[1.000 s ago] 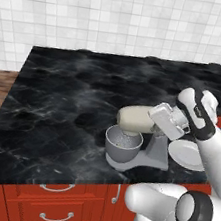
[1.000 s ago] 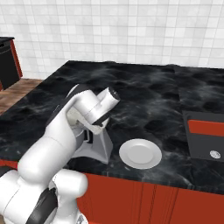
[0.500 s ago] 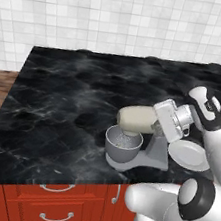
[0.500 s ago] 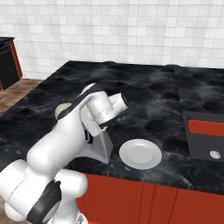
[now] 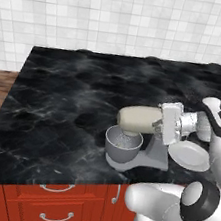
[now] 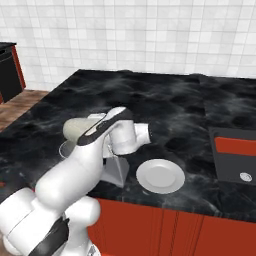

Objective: Add butter and sugar cubes to the stand mixer bowl and then turn on the stand mixer to begin making frosting.

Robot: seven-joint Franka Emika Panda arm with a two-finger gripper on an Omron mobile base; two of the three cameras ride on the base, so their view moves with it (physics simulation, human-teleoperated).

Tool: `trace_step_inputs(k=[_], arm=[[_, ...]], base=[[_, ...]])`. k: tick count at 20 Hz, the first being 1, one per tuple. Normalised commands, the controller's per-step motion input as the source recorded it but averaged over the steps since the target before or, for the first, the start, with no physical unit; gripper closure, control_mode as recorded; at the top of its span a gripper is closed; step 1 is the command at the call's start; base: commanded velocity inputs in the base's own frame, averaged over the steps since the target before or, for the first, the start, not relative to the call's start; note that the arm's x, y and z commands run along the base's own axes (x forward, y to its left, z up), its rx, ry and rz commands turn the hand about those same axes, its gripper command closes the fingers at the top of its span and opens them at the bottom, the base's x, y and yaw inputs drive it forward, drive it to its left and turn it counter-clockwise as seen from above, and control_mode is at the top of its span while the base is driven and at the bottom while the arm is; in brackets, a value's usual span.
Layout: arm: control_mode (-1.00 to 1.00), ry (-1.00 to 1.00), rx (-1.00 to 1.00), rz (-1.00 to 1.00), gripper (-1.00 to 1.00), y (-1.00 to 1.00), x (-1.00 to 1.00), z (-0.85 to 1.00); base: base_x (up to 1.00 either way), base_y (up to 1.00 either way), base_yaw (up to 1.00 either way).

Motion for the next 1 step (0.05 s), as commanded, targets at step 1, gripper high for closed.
trace_step_inputs(k=[1], arm=[[-1.0, 0.01, 0.4, 0.01, 1.0, 0.11, -0.01, -1.0]], base=[[0.0, 0.0, 0.0]])
